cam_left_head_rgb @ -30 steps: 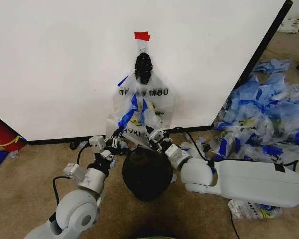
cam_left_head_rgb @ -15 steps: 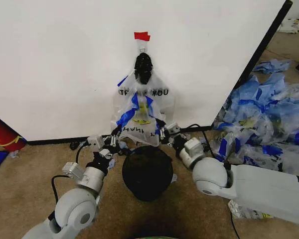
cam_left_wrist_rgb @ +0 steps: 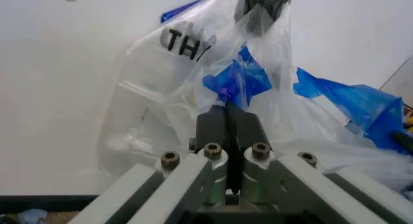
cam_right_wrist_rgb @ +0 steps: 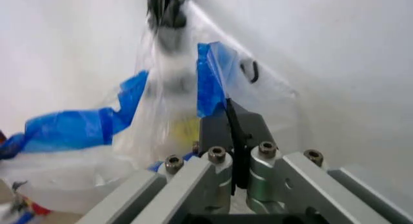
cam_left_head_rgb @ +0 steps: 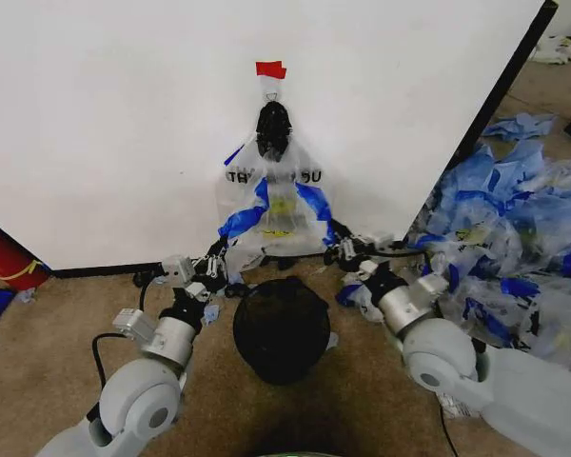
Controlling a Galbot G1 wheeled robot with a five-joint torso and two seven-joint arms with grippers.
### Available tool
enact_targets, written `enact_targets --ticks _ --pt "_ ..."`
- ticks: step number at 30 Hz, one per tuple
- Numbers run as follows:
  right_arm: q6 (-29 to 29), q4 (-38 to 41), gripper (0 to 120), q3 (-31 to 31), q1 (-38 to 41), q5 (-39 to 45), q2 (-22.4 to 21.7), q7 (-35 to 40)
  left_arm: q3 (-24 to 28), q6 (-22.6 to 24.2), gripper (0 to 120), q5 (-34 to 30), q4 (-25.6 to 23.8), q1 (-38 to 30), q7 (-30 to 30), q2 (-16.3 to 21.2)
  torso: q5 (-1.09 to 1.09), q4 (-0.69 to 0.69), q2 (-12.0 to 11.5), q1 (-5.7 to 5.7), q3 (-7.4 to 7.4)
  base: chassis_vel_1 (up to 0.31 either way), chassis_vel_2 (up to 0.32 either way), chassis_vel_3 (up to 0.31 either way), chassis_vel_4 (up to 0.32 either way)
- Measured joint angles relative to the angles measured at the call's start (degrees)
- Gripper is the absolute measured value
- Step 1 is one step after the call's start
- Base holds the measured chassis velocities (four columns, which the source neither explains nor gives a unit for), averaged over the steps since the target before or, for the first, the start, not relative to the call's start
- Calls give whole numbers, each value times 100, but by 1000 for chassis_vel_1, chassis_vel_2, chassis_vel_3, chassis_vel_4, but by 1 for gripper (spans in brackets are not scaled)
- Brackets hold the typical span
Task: Pick up the garbage bag from the wall and place it over the trash bin.
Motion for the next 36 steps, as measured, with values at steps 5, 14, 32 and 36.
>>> enact_targets --ticks 5,14,32,36 --pt "386 -53 0 127 -151 27 141 -16 -43 -25 0 43 -46 30 0 -24 0 1 0 0 0 0 0 0 0" --pt "548 12 0 186 -229 64 286 50 -292 -103 0 123 -211 237 5 -56 0 1 0 0 0 0 0 0 0" --pt "580 591 0 960 -1092 334 4 -95 -630 -99 0 120 -775 583 13 -31 0 0 0 0 0 0 0 0 0" --pt "648 645 0 1044 -1220 333 -27 -158 -686 -95 0 132 -866 671 15 -26 0 1 0 0 0 0 0 0 0"
